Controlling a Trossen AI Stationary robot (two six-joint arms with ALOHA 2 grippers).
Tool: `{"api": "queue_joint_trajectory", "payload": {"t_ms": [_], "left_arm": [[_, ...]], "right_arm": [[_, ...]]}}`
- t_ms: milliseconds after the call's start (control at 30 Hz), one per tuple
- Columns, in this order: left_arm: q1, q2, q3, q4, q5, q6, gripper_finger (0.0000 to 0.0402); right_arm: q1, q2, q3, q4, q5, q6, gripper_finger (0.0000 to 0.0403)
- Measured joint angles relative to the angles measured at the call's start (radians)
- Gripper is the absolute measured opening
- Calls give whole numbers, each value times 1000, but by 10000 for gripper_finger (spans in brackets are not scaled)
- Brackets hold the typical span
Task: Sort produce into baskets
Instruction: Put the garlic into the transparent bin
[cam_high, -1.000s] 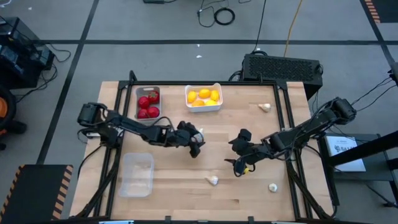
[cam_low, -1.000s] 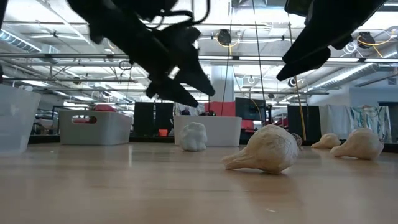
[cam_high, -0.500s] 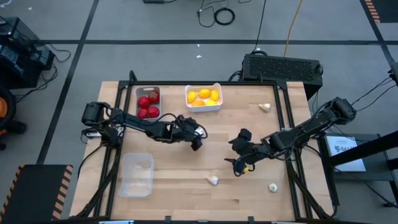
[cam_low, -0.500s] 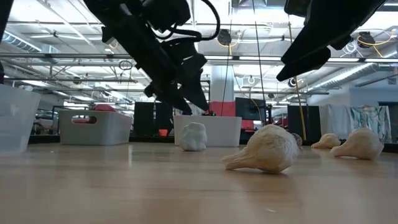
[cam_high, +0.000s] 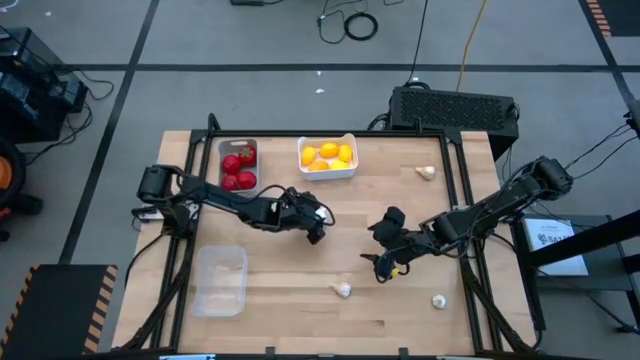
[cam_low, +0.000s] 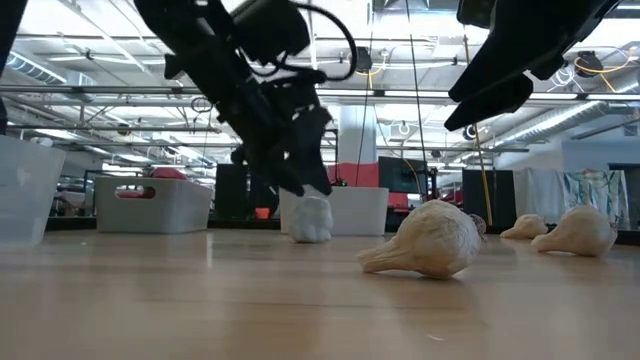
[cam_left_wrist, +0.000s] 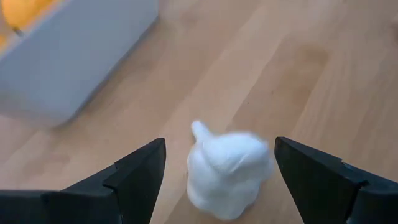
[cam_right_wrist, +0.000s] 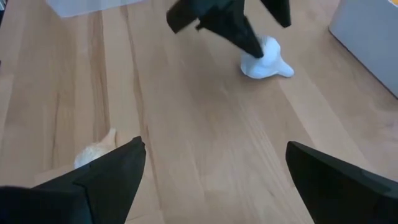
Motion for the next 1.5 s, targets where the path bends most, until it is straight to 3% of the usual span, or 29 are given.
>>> {"api": "queue_joint_trajectory", "payload": {"t_ms": [533, 1367, 1500], "left_arm": [[0, 96, -1, 18, 4, -13, 306], [13, 104, -1, 16, 17, -26, 305], [12, 104, -1, 1, 18, -25, 286]], "right_arm": [[-1, 29, 0, -1, -1, -2, 375], [-4, 35, 0, 1, -1, 5, 375], [-4, 35, 0, 1, -2, 4, 375]]}}
